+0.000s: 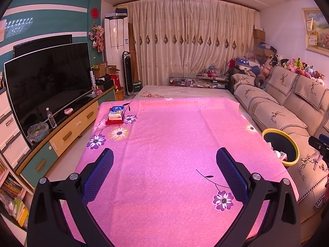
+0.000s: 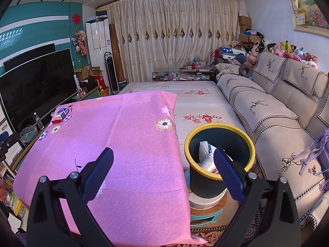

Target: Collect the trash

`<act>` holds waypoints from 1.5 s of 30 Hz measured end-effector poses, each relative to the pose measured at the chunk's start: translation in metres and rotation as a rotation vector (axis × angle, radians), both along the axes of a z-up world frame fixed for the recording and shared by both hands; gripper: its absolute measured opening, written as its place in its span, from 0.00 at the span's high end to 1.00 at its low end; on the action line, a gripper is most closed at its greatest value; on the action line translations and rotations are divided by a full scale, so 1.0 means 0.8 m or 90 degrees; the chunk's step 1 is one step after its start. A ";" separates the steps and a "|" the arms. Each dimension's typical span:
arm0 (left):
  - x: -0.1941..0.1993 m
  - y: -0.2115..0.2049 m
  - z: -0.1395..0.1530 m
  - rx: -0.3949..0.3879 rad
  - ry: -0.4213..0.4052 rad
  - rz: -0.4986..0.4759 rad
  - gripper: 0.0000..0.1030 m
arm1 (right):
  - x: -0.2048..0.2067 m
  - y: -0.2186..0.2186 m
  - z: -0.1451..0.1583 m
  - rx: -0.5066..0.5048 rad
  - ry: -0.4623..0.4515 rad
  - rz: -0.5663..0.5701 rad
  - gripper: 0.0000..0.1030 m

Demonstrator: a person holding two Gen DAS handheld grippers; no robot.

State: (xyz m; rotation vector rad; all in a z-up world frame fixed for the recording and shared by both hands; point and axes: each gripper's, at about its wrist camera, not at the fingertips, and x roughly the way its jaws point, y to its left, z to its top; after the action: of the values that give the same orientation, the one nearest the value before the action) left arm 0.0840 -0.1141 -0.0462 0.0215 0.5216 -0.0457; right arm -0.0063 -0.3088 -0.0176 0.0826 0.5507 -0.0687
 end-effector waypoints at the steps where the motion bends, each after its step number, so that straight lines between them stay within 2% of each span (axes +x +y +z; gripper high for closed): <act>1: 0.000 0.000 0.000 0.000 0.000 0.000 0.04 | 0.000 0.001 0.000 0.000 0.000 0.000 0.10; 30: 0.002 -0.003 -0.006 0.000 0.004 0.002 0.04 | 0.004 0.008 -0.012 0.003 0.007 0.002 0.10; 41: 0.007 -0.001 -0.007 -0.014 0.020 -0.008 0.04 | 0.005 0.009 -0.014 0.003 0.011 0.003 0.10; 45: 0.012 -0.003 -0.014 -0.025 0.043 -0.023 0.04 | 0.007 0.010 -0.019 0.003 0.015 0.004 0.10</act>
State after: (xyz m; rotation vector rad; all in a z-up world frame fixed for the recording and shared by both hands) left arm 0.0938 -0.1167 -0.0573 -0.0095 0.5877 -0.0926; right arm -0.0003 -0.3010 -0.0326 0.0854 0.5747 -0.0618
